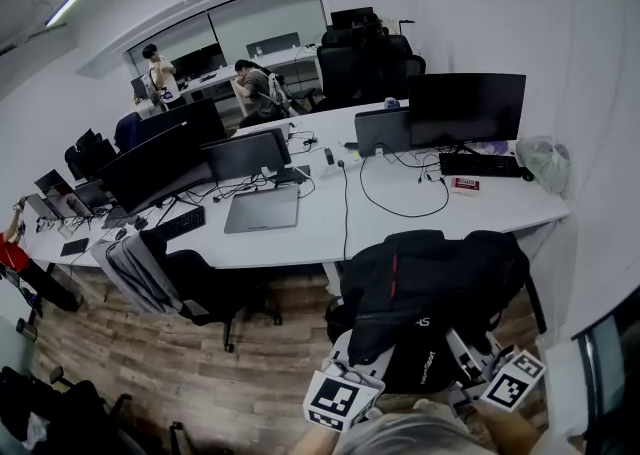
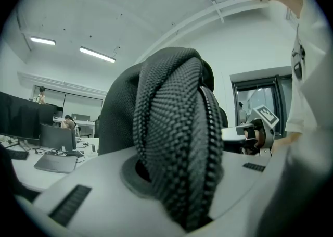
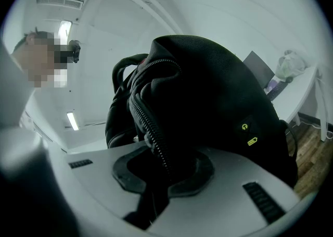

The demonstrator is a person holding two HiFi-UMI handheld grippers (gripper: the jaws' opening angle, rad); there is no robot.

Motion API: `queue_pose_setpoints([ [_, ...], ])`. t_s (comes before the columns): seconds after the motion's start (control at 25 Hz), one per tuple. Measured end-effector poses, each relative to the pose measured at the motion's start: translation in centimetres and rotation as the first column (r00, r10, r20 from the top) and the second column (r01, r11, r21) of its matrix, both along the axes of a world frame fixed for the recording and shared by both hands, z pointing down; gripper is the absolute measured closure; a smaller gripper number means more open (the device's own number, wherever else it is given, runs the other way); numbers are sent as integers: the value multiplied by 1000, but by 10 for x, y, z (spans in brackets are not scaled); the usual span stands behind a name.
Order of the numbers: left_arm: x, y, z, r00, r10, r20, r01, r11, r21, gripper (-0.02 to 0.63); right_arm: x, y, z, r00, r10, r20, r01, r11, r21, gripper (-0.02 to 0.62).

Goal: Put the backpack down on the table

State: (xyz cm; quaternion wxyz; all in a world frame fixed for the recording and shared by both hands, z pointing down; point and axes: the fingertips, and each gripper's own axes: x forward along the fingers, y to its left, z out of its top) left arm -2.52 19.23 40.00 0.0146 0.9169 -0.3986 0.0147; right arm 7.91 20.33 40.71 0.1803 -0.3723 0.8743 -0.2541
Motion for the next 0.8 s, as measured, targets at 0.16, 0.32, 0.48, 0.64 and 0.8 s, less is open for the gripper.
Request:
queue_pose_setpoints([
  [0.16, -15, -1, 4, 1000, 6, 9, -7, 1000, 18, 545, -16, 1, 5, 1000, 7, 0, -7, 1000, -3, 540],
  [0.32, -21, -4, 2, 1000, 2, 11, -2, 1000, 3, 545, -22, -3, 6, 1000, 2, 4, -2, 1000, -14, 540],
  [0.48, -24, -14, 1, 1000, -4, 9, 4, 1000, -3, 545, -25, -13, 4, 1000, -6, 8, 6, 1000, -16, 540],
  [0.64, -21, -32, 5, 1000, -12, 20, 12, 1000, -8, 545, -22, -32, 7, 1000, -12, 9, 13, 1000, -23, 540],
  [0.8, -12, -58, 4, 999, -31, 27, 31, 1000, -4, 545, -13, -59, 6, 999, -28, 17, 29, 999, -29, 540],
])
